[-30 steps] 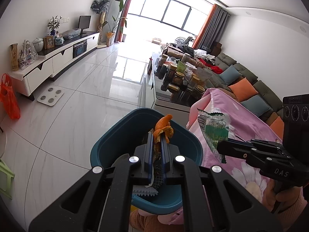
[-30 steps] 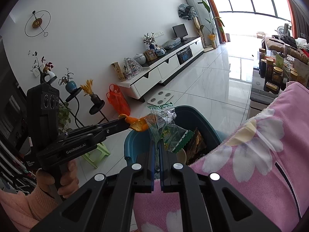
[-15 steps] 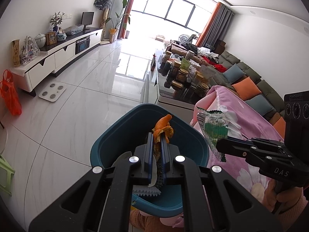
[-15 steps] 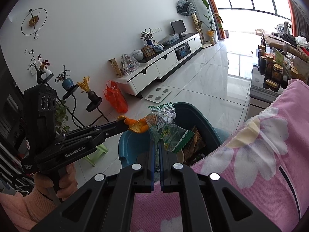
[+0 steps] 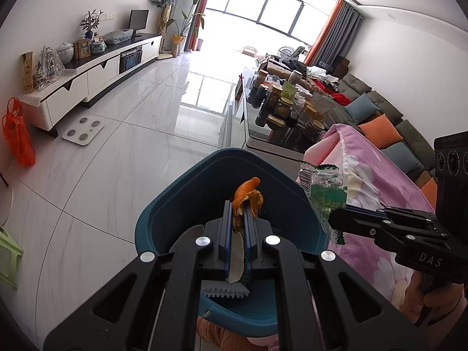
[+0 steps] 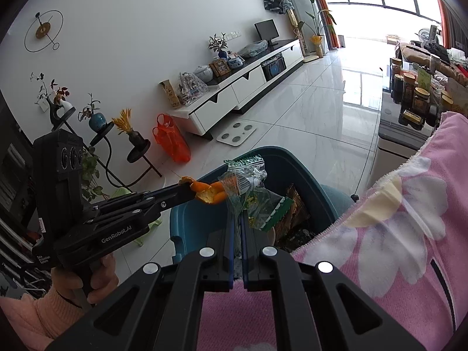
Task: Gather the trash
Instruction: 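Open both grippers to drop the peel and bag into the bin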
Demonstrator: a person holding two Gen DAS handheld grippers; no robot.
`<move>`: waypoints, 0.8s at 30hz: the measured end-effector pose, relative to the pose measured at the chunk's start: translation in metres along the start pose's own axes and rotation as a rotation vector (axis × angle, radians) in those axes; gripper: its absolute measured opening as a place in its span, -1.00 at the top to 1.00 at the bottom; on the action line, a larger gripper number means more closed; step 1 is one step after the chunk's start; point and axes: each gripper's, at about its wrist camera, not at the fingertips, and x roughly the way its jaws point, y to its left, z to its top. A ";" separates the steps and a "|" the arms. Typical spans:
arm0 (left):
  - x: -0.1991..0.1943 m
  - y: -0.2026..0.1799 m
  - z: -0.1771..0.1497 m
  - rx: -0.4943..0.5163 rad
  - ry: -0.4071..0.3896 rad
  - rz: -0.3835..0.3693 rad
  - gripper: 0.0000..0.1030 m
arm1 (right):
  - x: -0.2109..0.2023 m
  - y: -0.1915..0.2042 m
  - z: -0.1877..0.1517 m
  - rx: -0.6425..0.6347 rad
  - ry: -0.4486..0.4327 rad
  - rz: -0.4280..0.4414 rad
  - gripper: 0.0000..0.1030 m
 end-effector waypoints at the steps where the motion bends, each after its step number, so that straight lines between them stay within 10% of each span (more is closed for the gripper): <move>1: 0.003 0.001 0.000 -0.001 0.005 0.003 0.86 | 0.002 -0.001 0.000 0.003 0.007 -0.003 0.94; 24: 0.050 0.007 -0.015 -0.029 0.086 -0.018 0.67 | 0.001 -0.020 -0.004 0.095 0.031 -0.006 0.36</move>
